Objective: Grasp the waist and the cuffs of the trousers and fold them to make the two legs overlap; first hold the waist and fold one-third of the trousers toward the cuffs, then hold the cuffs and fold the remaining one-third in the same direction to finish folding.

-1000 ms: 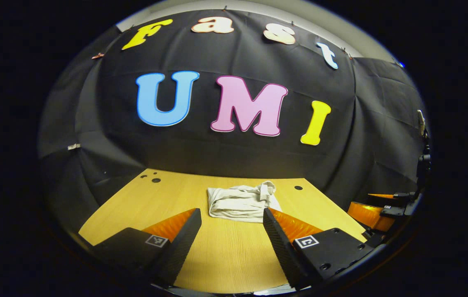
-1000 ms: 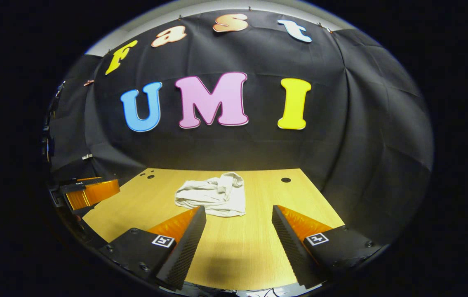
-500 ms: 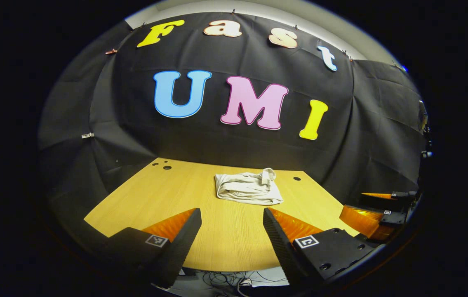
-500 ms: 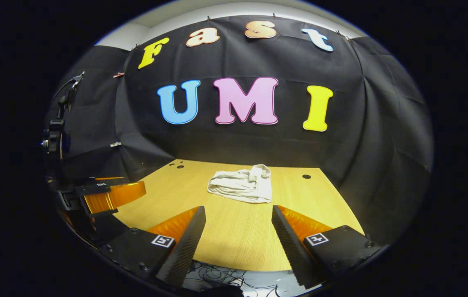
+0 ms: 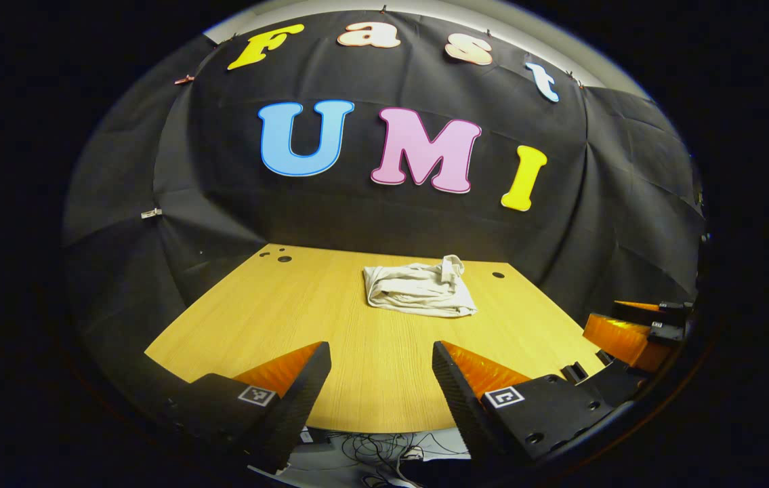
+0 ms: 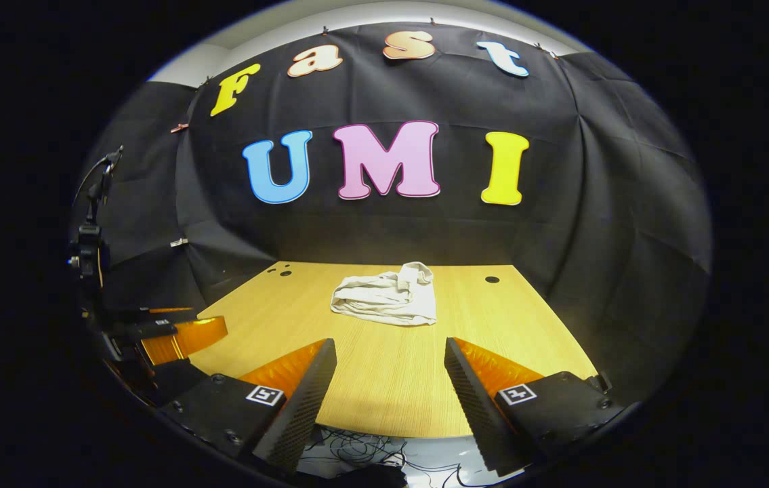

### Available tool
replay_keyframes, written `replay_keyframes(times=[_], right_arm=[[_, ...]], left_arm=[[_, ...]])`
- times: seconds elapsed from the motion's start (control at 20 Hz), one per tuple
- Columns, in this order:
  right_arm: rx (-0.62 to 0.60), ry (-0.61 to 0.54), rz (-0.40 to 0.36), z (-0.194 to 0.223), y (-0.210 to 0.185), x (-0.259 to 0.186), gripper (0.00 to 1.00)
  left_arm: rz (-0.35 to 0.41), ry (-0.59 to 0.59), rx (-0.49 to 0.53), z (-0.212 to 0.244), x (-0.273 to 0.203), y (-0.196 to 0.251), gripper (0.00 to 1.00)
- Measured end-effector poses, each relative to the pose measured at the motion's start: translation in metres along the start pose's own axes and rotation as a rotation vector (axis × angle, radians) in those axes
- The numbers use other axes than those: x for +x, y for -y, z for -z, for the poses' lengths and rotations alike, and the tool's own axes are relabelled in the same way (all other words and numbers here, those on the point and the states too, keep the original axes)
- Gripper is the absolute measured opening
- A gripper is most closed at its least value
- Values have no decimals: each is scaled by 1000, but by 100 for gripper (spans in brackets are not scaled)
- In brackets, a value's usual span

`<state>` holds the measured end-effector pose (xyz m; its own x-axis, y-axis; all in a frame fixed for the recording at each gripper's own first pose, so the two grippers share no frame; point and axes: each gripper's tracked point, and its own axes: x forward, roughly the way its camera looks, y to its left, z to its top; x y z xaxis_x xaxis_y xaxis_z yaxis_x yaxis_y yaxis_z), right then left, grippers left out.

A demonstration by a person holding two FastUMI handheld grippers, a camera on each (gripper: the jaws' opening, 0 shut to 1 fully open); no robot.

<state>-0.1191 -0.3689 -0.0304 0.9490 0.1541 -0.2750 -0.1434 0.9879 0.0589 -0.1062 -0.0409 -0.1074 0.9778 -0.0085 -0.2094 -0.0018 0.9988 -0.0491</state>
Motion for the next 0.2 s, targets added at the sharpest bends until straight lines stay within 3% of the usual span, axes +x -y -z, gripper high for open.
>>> replay_keyframes(times=[0.2], right_arm=[[16,-41,4,16,4,2,98]], left_arm=[[7,-20,2,5,5,3,96]])
